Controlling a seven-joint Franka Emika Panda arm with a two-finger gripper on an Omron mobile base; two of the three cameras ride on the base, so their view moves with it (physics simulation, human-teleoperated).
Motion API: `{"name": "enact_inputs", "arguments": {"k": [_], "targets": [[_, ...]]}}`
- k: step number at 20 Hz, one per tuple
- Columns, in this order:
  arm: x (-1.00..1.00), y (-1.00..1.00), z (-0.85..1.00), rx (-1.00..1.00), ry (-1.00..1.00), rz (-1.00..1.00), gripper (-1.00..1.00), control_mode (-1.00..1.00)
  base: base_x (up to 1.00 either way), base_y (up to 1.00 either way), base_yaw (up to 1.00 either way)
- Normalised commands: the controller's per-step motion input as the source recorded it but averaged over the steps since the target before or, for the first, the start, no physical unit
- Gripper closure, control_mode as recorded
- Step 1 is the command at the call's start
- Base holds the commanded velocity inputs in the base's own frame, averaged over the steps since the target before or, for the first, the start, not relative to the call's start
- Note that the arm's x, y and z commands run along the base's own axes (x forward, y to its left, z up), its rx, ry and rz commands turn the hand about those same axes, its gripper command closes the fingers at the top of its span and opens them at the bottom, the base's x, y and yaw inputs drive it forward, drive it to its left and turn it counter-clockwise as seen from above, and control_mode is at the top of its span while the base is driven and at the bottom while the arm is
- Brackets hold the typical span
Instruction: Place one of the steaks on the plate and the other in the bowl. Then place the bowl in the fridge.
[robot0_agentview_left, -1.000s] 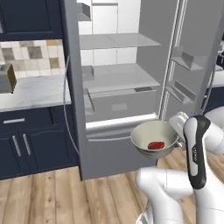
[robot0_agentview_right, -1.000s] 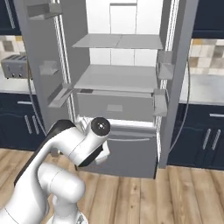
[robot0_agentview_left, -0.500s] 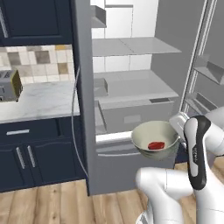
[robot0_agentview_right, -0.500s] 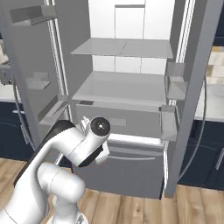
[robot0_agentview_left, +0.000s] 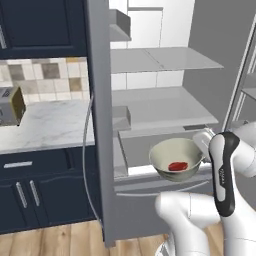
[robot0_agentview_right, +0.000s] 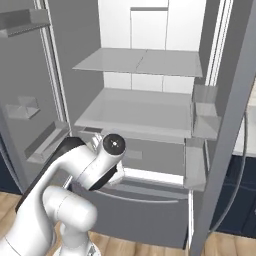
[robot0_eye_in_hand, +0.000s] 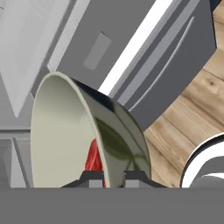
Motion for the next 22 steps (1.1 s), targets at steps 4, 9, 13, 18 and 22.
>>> {"name": "enact_inputs", "arguments": {"k": [4,9,13,18,22], "targets": [[0.00,0.00,0.00,0.00,0.00,0.00,1.00,1.00,0.68,-0.07,-0.03],[0.00,0.00,0.00,0.00,0.00,0.00,1.00,1.00,0.68,-0.23,-0.06],[0.00,0.00,0.00,0.00,0.00,0.00,1.00,1.00,0.17,0.00,0.00],[0.28,0.01,-0.01,0.01,-0.05,0.00,1.00,-1.00,0.10,0.00,0.00],[0.60,0.06,0.00,0.13,-0.20,-0.06,1.00,-1.00,0.00,0.00,0.00]]}}
